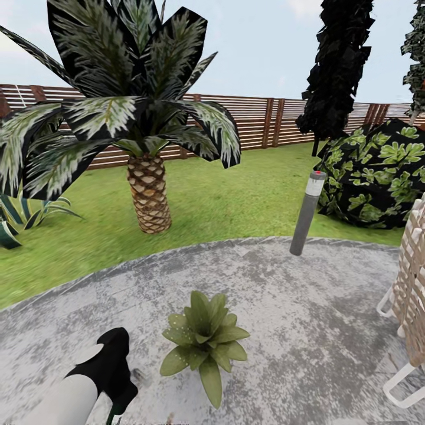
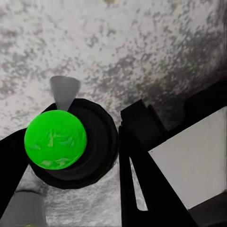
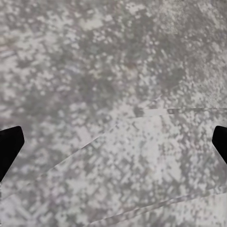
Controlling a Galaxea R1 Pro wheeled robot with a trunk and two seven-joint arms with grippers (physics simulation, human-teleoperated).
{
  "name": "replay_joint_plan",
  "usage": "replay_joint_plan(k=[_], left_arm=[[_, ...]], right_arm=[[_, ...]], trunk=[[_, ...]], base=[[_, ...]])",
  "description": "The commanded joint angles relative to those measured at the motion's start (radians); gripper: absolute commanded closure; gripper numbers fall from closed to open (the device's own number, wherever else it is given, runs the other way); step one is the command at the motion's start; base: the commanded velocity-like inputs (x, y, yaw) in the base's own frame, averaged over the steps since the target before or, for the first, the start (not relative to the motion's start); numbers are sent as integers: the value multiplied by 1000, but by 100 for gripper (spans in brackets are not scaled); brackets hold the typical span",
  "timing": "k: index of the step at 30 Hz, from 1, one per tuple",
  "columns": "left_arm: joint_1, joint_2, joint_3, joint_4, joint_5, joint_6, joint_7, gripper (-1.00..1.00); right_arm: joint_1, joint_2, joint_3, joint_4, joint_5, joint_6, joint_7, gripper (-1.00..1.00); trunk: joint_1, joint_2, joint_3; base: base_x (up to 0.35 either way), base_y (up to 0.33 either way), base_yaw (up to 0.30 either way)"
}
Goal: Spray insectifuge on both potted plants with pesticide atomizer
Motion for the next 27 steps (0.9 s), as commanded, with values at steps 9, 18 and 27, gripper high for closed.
replay_joint_plan(k=[9, 18, 27], left_arm=[[41, -12, 62, 20, 177, -33, 278, 100], [44, -31, 72, 79, 255, -73, 380, 100], [44, -32, 91, 79, 255, -73, 386, 100]], right_arm=[[0, 0, -7, 1, 11, -3, -4, -100], [0, 0, -6, 2, 11, -3, -4, -100], [0, 1, -6, 1, 11, -4, -4, -100]], trunk=[[0, 0, -10], [0, 0, -12], [0, 0, -17]], base=[[0, 0, 176], [0, -97, 44], [-143, -113, 87]])
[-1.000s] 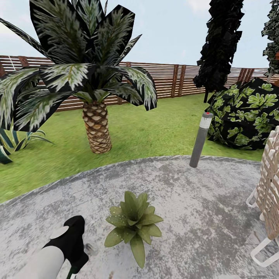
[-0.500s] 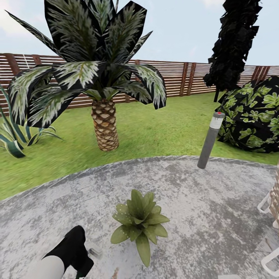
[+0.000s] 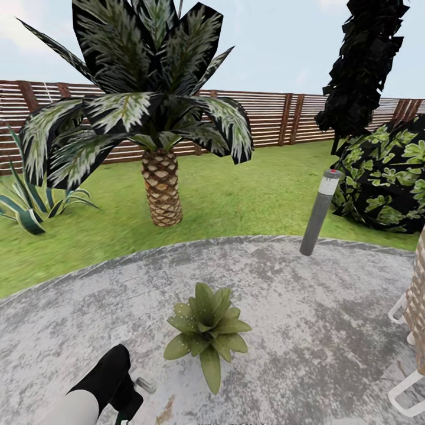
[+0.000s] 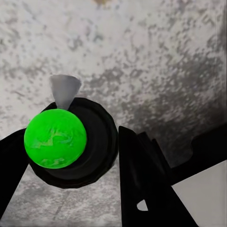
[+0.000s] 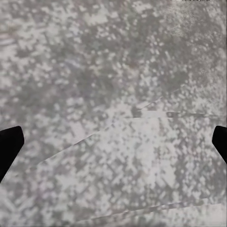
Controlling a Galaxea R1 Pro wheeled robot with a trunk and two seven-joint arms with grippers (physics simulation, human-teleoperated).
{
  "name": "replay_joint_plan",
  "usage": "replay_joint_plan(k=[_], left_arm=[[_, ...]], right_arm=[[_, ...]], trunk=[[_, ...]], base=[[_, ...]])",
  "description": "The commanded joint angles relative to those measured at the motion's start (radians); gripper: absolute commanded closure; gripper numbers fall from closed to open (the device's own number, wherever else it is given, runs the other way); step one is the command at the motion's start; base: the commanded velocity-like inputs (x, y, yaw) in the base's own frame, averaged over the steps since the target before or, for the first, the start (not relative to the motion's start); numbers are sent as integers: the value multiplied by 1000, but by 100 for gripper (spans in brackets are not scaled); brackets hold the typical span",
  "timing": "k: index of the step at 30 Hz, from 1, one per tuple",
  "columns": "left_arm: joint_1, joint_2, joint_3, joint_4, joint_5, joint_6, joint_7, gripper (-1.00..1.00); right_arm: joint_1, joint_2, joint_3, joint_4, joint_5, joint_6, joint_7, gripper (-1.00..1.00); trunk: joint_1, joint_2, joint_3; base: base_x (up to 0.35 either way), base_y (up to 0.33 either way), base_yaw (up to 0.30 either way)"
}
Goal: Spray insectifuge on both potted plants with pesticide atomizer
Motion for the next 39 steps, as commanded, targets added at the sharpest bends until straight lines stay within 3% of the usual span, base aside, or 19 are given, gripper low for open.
replay_joint_plan(k=[1, 5, 9, 12, 30, 39], left_arm=[[0, -1, 6, -1, -10, 3, -8, 100], [-1, 0, 6, -11, -7, 3, -8, 100], [-1, -2, 7, -56, 36, 4, -8, 100], [0, -3, 6, -63, 48, 4, -8, 100], [0, -4, -8, -51, 38, 3, -5, 100], [0, 10, -3, -49, 39, 3, -5, 100]], right_arm=[[-1, 0, -7, 2, 11, -3, -4, -100], [-1, 0, -7, 2, 11, -3, -4, -100], [-1, 0, -7, 3, 11, -3, -4, -100], [-1, 0, -7, 3, 11, -3, -4, -100], [-1, -5, -6, 5, 17, -3, -3, -100], [0, -1, -6, 3, 12, -3, -4, -100]], trunk=[[0, 0, -2], [0, 0, -6], [0, 0, -10], [0, 0, -12], [0, 0, -13], [0, 0, -13]], base=[[-29, -5, 178], [-9, -2, 182], [-1, 0, 183], [0, 0, 109], [69, -7, 4], [0, -4, 0]])
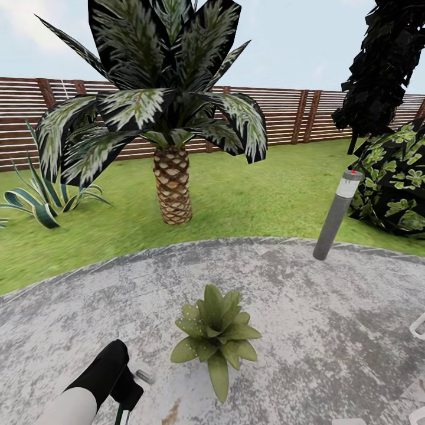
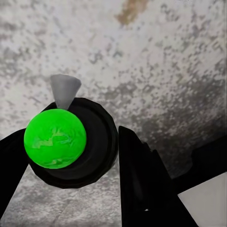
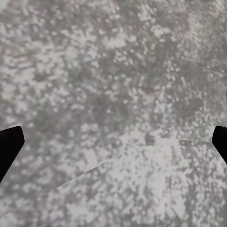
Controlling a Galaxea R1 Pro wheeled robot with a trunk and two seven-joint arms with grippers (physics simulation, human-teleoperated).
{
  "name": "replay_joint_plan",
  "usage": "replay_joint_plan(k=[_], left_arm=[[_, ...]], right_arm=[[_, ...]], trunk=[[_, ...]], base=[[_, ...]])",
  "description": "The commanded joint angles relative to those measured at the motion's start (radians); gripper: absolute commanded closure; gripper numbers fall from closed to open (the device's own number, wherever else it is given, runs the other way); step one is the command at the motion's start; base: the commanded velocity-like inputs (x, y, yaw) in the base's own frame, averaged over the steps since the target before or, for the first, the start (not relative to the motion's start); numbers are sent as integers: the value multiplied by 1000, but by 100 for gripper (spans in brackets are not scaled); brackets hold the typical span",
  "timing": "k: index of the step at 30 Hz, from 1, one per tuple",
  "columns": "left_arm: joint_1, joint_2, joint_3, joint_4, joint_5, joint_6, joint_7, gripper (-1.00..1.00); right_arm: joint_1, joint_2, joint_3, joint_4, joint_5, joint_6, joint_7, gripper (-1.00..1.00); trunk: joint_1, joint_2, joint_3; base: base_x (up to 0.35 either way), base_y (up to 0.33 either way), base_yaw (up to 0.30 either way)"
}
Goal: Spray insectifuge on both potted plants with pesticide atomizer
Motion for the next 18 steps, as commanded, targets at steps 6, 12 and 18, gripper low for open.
replay_joint_plan(k=[6, 12, 18], left_arm=[[0, -2, 4, -10, -8, 1, -9, 100], [0, -4, 3, -13, -8, 2, -8, 100], [0, -11, 7, -3, 1, 2, 80, 100]], right_arm=[[-1, 0, -7, 2, 11, -3, -4, -100], [-1, 0, -8, 2, 10, -3, -4, -100], [-1, 1, -9, 2, 10, -3, -4, -100]], trunk=[[0, 0, -1], [0, 0, -1], [0, 0, -1]], base=[[0, -18, 95], [-39, -222, 199], [-278, -120, 11]])
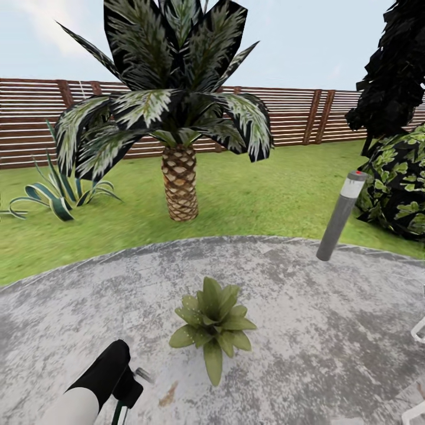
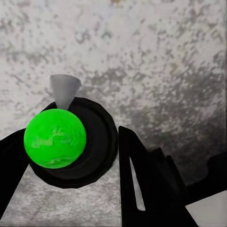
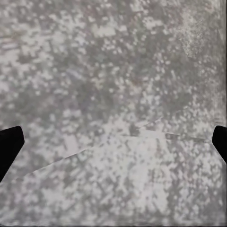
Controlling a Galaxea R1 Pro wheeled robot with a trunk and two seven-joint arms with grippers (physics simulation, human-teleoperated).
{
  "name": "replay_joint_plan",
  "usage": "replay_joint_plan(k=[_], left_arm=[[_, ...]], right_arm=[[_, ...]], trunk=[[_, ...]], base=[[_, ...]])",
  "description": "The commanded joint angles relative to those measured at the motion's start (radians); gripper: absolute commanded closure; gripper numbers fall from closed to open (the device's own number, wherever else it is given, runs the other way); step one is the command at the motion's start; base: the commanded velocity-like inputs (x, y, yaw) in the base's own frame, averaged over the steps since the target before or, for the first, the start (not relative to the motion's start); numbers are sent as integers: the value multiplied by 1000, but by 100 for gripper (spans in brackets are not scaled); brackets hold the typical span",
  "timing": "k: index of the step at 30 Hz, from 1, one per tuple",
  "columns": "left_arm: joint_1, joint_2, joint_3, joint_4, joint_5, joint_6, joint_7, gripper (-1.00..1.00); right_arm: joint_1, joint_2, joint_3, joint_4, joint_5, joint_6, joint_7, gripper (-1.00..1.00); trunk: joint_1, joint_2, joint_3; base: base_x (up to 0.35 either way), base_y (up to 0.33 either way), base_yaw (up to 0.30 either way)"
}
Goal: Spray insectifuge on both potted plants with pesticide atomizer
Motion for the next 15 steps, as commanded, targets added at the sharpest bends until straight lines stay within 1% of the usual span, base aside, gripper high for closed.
replay_joint_plan(k=[1, 3, 6, 11, 12, 13, 14, 15], left_arm=[[0, -1, 5, -1, -10, 2, -8, 100], [0, -2, 6, -1, -10, 2, -7, 100], [0, -4, 5, 0, -8, 2, -7, 100], [0, -6, 7, -1, -6, 2, -7, 100], [0, -15, 8, -4, 0, 2, -10, 100], [-1, -30, 6, -8, 10, 2, -12, 100], [-4, -59, 2, -11, 25, 4, -12, 100], [-8, -77, 0, -12, 30, 8, -12, 100]], right_arm=[[-1, 0, -7, 2, 10, -3, -4, -100], [0, 0, -7, 2, 11, -3, -4, -100], [-1, 0, -7, 2, 11, -3, -4, -100], [-1, 0, -7, 2, 11, -3, -2, -100], [-1, -1, -7, 2, 11, -3, -3, -100], [0, -1, -7, 2, 11, -3, -3, -100], [0, -1, -7, 2, 11, -3, -3, -100], [0, -1, -7, 2, 11, -3, -3, -100]], trunk=[[-1, 0, -1], [-1, 0, -1], [-1, 0, -1], [-1, 0, 0], [-1, 0, 0], [-1, 0, 1], [-1, 0, 1], [-1, 0, 2]], base=[[-312, -81, 0], [-298, -122, 0], [-200, -225, 0], [-48, -295, -27], [-6, -288, -158], [-4, -201, -182], [-2, -103, -160], [-1, -66, -108]])
